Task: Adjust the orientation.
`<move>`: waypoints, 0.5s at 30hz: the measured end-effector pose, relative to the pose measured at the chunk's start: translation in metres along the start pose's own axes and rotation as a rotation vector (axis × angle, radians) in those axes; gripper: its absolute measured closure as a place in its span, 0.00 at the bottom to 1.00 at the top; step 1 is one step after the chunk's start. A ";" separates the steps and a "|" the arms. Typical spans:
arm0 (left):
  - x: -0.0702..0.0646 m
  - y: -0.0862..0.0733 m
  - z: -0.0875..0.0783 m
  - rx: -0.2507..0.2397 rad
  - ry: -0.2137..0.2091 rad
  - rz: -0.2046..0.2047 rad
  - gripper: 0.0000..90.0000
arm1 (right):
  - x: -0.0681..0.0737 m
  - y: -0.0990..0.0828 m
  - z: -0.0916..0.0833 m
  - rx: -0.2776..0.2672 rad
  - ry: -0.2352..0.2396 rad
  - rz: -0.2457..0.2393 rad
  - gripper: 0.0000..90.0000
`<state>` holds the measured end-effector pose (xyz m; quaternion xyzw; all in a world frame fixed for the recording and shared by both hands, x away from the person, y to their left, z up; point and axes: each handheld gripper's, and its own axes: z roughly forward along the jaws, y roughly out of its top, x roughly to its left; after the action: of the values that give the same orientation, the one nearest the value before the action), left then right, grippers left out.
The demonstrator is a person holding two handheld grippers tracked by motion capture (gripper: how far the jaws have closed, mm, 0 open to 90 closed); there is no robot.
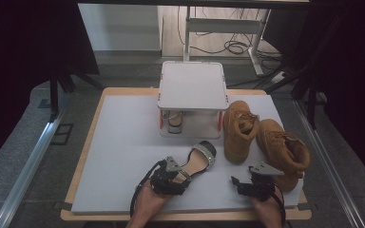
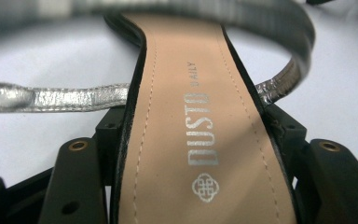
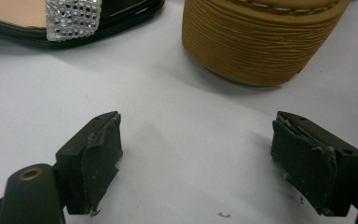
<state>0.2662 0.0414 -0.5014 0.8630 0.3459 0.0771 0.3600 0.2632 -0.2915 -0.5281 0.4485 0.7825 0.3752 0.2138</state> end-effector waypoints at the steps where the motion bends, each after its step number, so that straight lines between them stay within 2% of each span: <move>1: 0.000 0.000 -0.001 0.002 0.001 0.003 0.43 | 0.000 0.000 0.000 0.000 0.000 0.001 0.18; 15: 0.004 -0.001 -0.014 -0.041 0.020 -0.009 0.44 | 0.000 0.000 0.000 0.000 0.000 0.000 0.18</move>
<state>0.2632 0.0521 -0.4926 0.8531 0.3517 0.0913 0.3745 0.2632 -0.2914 -0.5281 0.4484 0.7826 0.3752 0.2136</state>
